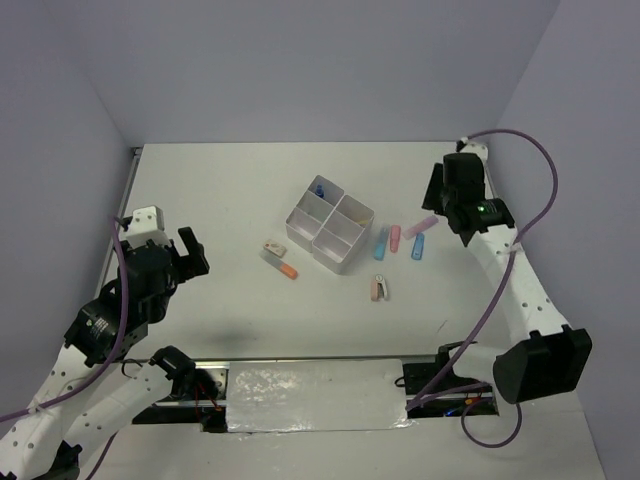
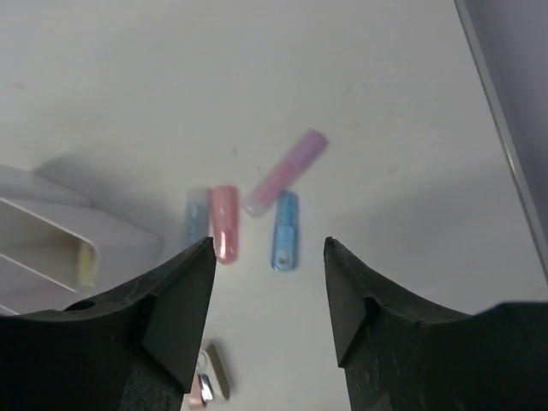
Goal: Sort the stationery into containers
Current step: Pick up the stationery from the center of the board.
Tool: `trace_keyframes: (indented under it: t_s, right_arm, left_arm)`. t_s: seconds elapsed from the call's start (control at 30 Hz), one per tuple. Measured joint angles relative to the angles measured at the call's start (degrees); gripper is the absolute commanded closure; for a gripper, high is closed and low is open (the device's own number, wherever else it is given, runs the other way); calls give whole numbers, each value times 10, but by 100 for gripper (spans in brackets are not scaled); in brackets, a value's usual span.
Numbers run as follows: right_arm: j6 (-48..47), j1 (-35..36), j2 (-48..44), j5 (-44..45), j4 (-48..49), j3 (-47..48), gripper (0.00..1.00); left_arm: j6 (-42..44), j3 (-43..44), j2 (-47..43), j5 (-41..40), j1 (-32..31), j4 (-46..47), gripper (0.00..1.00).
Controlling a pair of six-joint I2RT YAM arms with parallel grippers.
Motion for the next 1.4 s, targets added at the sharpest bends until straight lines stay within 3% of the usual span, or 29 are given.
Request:
trace_keyframes:
  t_s: [0.1, 0.33, 0.6, 1.03, 1.07, 1.1, 1.13, 1.17, 1.27, 1.4]
  right_arm:
    - [18, -44, 4, -22, -25, -41, 39]
    - [14, -95, 123, -86, -27, -95, 39]
    - [9, -98, 184, -144, -10, -83, 39]
    - [5, -98, 306, -155, 15, -81, 44]
    - [5, -98, 308, -154, 14, -77, 47]
    - [4, -98, 308, -153, 16, -76, 57]
    - [3, -98, 310, -150, 15, -76, 57]
    - [5, -98, 311, -144, 13, -75, 68]
    - [6, -99, 312, -142, 10, -73, 82]
    - [12, -99, 305, -137, 13, -79, 90]
  left_arm:
    - [0, 0, 0, 3, 1, 0, 1]
    - [1, 0, 0, 9, 1, 0, 1]
    - [1, 0, 2, 12, 1, 0, 1]
    - [3, 0, 2, 19, 1, 3, 1]
    - [3, 0, 2, 21, 1, 4, 1]
    - [4, 0, 2, 22, 1, 4, 1]
    - [4, 0, 2, 23, 1, 4, 1]
    - [5, 0, 2, 23, 1, 4, 1]
    - [12, 0, 2, 24, 1, 4, 1]
    - [14, 0, 0, 26, 1, 4, 1]
